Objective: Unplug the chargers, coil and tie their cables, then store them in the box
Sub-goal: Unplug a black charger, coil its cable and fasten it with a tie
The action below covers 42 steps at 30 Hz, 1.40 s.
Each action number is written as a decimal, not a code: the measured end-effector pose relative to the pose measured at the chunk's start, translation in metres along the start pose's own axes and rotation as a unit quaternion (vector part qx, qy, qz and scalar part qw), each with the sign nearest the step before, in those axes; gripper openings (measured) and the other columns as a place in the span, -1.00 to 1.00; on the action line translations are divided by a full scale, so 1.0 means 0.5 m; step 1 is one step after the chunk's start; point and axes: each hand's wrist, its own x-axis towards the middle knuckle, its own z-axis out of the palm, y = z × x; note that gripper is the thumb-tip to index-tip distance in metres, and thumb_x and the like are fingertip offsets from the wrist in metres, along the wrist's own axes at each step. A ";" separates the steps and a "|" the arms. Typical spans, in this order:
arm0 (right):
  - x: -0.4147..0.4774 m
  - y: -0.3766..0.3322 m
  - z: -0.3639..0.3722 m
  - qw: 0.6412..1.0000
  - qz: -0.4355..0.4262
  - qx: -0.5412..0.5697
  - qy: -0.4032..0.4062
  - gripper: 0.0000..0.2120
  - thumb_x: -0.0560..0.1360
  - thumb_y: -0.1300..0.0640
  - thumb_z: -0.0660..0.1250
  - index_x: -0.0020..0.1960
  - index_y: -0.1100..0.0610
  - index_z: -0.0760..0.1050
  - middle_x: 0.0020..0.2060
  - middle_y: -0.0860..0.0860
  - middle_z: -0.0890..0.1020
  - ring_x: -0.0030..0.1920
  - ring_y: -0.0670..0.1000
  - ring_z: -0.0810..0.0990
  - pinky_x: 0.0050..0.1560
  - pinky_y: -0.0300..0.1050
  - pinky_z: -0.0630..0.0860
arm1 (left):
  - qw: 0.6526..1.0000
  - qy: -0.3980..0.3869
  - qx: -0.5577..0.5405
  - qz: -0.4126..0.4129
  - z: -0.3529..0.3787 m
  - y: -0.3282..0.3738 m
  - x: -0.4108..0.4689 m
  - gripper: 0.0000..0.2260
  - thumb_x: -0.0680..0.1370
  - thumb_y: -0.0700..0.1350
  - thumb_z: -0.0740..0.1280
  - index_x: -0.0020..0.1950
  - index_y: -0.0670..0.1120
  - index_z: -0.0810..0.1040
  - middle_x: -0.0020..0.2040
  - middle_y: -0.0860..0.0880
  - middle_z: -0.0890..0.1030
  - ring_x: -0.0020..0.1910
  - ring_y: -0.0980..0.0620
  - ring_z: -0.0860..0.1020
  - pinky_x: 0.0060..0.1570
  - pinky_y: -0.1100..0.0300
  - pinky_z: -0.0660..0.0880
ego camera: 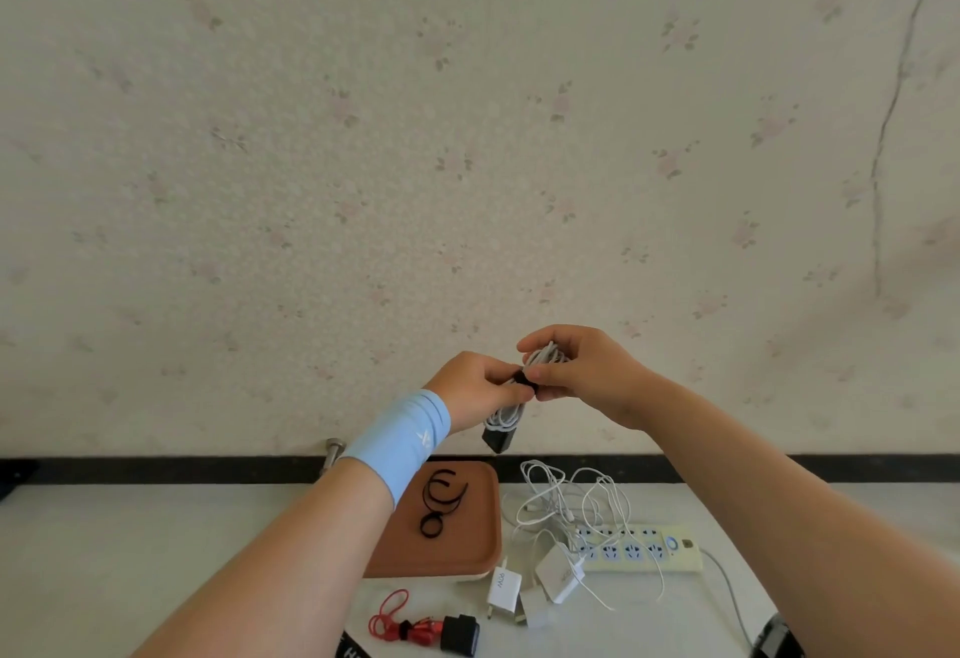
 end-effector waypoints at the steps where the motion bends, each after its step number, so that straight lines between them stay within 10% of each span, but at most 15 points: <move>1: 0.001 0.007 0.004 1.000 0.008 0.004 -0.004 -0.78 0.51 0.37 0.44 0.12 0.18 0.61 -0.08 0.16 0.67 -0.15 0.08 0.69 -0.06 -0.10 0.66 | 1.000 -0.007 -0.001 -0.005 0.001 -0.005 -0.001 -0.82 0.55 -0.01 0.39 0.12 0.04 0.69 0.00 0.02 0.71 0.05 0.07 0.63 0.13 0.22 0.50; 11: 0.017 0.066 0.097 0.971 0.199 0.134 -0.016 -0.55 0.47 -0.01 0.52 0.18 0.30 0.57 0.01 0.19 0.64 -0.14 0.13 0.69 -0.08 0.01 0.67 | 0.994 0.084 -0.065 -0.030 -0.002 -0.071 -0.029 -0.86 0.59 -0.04 0.35 0.05 0.08 0.70 -0.05 -0.03 0.72 -0.02 0.00 0.65 0.00 0.26 0.54; 18: 0.005 0.108 0.146 0.969 0.196 0.141 -0.057 -0.68 0.56 0.04 0.44 0.16 0.28 0.62 -0.11 0.13 0.67 -0.21 0.08 0.65 0.01 0.07 0.66 | 0.995 0.002 -0.052 -0.080 0.005 -0.119 -0.063 -0.74 0.65 -0.06 0.25 0.30 -0.02 0.59 0.13 -0.02 0.65 0.11 0.06 0.60 0.09 0.30 0.45; 29: -0.017 0.192 0.233 0.964 0.156 -0.168 -0.134 -0.86 0.59 0.08 0.38 -0.09 0.12 0.61 -0.21 0.03 0.64 -0.21 -0.04 0.58 -0.16 -0.21 0.54 | 0.992 0.005 -0.055 -0.110 0.020 -0.222 -0.099 -0.43 0.51 0.14 0.42 0.49 0.11 0.36 0.28 0.04 0.49 0.29 0.04 0.45 0.33 0.14 0.36; 33: -0.013 0.228 0.252 0.946 0.146 -0.246 -0.153 -0.74 0.55 0.05 0.44 -0.24 0.14 0.51 -0.34 -0.01 0.48 -0.35 -0.09 0.43 -0.32 -0.25 0.39 | 0.994 -0.011 0.028 -0.109 0.043 -0.271 -0.087 -0.76 0.53 -0.02 0.43 0.19 0.04 0.59 0.16 0.01 0.61 0.16 0.02 0.55 0.24 0.07 0.48; 38: -0.012 0.279 0.257 0.955 0.164 -0.190 -0.160 -0.82 0.49 0.01 0.50 0.00 -0.04 0.51 -0.12 -0.10 0.56 -0.15 -0.13 0.55 -0.18 -0.30 0.46 | 0.990 0.047 -0.007 -0.135 0.057 -0.323 -0.063 -0.83 0.59 -0.05 0.35 0.15 -0.04 0.58 0.06 0.03 0.55 0.08 0.04 0.51 0.05 0.23 0.37; 42: -0.017 0.373 0.254 0.939 0.191 -0.244 -0.148 -0.49 0.37 0.18 0.56 0.21 0.06 0.38 0.07 0.06 0.57 -0.05 0.00 0.62 -0.12 -0.11 0.64 | 0.982 0.042 -0.021 -0.181 0.087 -0.395 -0.063 -0.87 0.59 -0.08 0.35 0.11 -0.07 0.57 0.07 -0.02 0.58 -0.04 0.06 0.54 -0.04 0.22 0.48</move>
